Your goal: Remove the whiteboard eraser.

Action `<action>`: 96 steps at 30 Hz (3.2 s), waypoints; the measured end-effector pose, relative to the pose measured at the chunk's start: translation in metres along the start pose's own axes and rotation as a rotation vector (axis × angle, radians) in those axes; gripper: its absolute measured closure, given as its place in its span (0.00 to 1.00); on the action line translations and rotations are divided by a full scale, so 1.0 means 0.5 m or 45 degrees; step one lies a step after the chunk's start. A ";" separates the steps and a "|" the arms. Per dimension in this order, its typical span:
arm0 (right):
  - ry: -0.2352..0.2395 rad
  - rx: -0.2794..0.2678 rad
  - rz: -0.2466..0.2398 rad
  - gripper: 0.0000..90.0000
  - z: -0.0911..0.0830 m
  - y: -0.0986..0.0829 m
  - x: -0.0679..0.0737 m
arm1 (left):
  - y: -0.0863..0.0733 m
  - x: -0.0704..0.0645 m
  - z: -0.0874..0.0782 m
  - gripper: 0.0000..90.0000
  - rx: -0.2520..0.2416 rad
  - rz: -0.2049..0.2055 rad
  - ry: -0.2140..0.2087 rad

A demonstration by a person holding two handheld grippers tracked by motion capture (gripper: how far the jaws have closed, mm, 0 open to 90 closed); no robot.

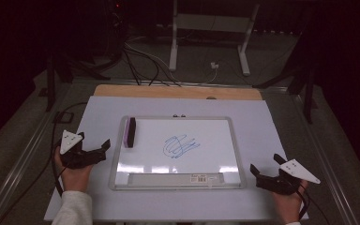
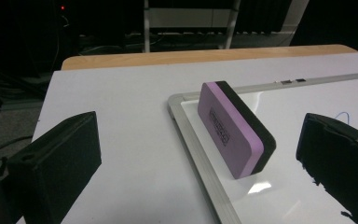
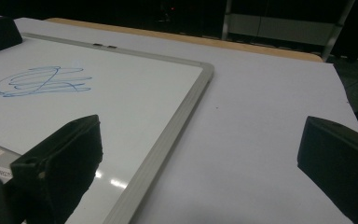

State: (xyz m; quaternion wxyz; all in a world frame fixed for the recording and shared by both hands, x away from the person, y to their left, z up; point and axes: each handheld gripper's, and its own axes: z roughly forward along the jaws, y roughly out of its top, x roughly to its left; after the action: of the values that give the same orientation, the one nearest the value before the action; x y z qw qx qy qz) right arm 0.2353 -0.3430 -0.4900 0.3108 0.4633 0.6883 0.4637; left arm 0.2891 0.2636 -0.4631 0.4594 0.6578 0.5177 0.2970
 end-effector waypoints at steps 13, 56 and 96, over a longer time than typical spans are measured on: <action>0.003 0.006 0.012 0.01 0.002 -0.001 0.000 | 0.000 0.003 0.037 0.01 0.031 -0.016 -0.009; 0.011 0.020 0.024 0.01 0.005 -0.001 -0.002 | 0.001 -0.029 0.148 0.02 0.220 -0.016 -0.020; 0.019 0.022 0.020 0.01 0.008 -0.002 0.000 | 0.013 -0.035 0.191 0.19 0.334 -0.086 -0.074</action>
State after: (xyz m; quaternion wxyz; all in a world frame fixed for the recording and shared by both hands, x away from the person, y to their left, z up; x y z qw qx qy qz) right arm 0.2383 -0.3417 -0.4923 0.2979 0.4678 0.6909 0.4638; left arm 0.3695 0.2180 -0.4938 0.3941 0.7028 0.5602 0.1919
